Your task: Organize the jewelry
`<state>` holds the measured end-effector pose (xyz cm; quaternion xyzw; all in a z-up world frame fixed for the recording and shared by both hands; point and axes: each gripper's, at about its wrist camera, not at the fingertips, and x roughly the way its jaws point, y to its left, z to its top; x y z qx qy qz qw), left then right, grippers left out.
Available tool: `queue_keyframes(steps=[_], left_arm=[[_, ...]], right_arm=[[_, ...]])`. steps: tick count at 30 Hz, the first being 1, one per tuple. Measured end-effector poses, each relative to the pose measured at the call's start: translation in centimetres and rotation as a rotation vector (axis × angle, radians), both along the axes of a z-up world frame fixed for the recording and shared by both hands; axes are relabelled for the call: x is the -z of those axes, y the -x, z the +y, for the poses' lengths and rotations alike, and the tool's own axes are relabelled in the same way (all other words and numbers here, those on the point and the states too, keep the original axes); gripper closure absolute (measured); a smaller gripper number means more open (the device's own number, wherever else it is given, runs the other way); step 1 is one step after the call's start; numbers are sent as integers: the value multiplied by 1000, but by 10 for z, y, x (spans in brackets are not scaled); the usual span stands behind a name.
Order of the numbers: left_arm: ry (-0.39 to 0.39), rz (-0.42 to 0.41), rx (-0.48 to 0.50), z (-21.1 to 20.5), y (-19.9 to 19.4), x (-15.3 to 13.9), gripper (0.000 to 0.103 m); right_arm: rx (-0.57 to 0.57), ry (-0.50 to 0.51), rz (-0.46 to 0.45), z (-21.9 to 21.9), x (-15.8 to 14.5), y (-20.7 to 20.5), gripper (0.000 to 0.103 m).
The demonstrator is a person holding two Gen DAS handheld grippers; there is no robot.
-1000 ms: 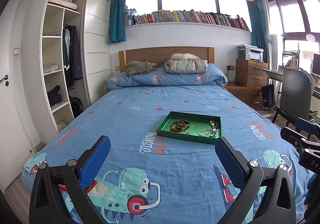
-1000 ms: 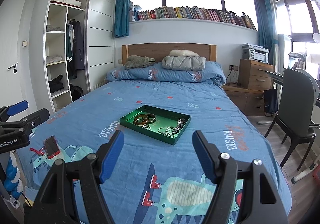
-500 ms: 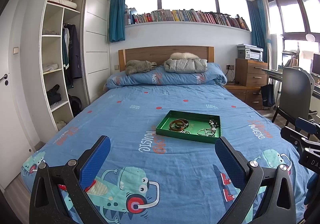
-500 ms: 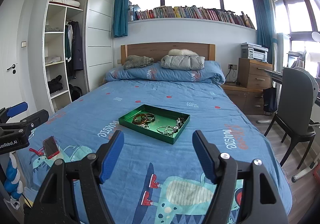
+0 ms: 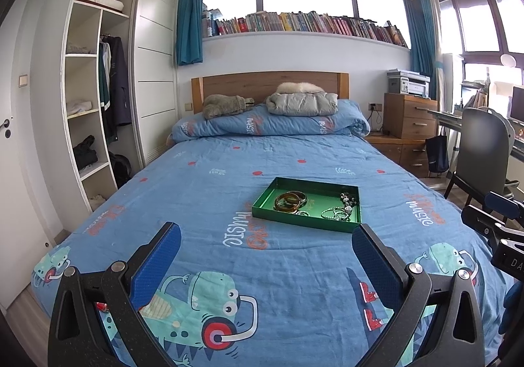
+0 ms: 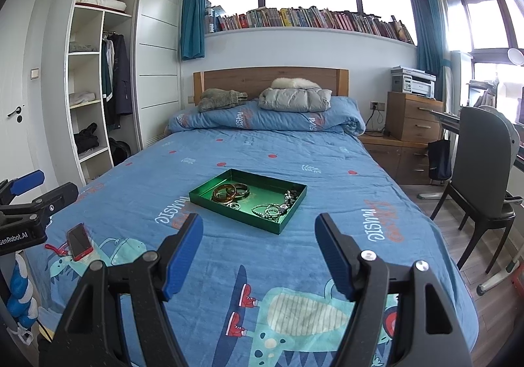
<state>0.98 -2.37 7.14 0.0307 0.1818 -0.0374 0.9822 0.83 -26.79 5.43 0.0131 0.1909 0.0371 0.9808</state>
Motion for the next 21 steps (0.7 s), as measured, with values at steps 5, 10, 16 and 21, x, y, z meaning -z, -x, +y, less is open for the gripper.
queue_keyframes(steps=[5,10,16,21], left_arm=[[-3,10,-4,1,-4,2,0],[-6,16,-12,3,-6,4,0],[-10,26,-23,5,-6,6,0],[-11,44,-27,5,-4,8,0]], right_arm=[[1,-5,4,0,2,-4,34],[-3,-12,11,0,6,-8,34],[-12,-13,12,2,9,-10,34],[-12,-21,16,2,12,-6,34]])
